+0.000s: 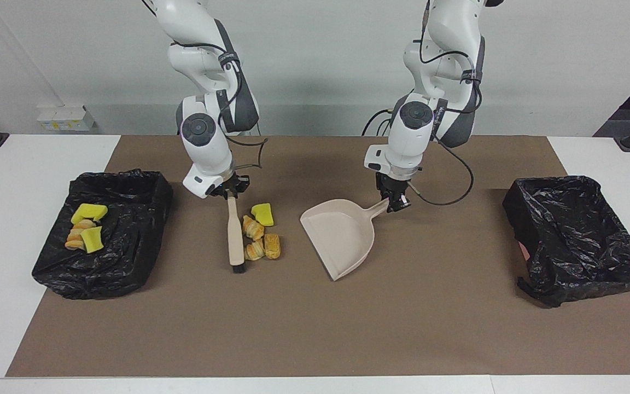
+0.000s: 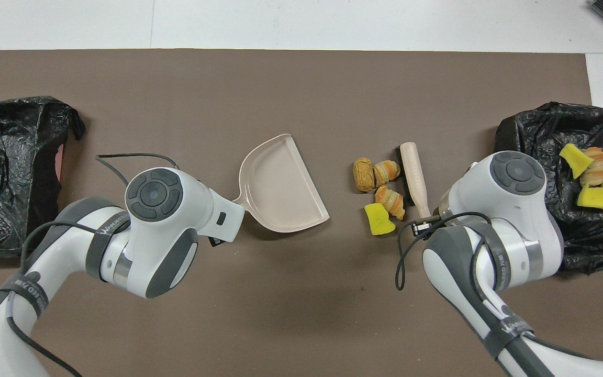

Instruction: Sweep and dump trash in bin

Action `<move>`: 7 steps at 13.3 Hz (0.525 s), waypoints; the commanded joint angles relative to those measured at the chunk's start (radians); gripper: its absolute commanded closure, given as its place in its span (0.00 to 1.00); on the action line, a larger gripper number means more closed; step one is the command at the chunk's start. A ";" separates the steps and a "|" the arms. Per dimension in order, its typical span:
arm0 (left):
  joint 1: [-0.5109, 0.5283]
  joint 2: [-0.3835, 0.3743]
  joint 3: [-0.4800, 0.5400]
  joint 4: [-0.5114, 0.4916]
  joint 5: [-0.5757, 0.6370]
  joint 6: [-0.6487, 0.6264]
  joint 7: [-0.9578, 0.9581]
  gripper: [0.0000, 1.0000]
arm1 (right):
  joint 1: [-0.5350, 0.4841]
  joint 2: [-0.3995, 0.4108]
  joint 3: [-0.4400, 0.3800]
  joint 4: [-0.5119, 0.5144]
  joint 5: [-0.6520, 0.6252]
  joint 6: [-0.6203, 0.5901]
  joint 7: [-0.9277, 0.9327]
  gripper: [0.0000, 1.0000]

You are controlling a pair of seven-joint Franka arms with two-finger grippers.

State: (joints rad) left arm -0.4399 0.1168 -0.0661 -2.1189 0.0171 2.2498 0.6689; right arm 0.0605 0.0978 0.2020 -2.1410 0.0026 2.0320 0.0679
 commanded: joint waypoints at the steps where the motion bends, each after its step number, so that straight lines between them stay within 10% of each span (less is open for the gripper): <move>1: -0.014 -0.026 0.011 -0.035 0.021 0.034 -0.031 1.00 | 0.048 0.045 0.007 0.041 0.002 0.002 -0.023 1.00; 7: -0.008 -0.025 0.009 -0.035 0.023 0.037 -0.025 1.00 | 0.206 0.114 0.008 0.150 0.235 0.045 -0.011 1.00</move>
State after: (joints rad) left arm -0.4408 0.1168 -0.0652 -2.1191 0.0174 2.2523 0.6654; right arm 0.2339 0.1796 0.2061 -2.0518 0.1567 2.0729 0.0682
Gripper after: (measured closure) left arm 0.687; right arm 0.740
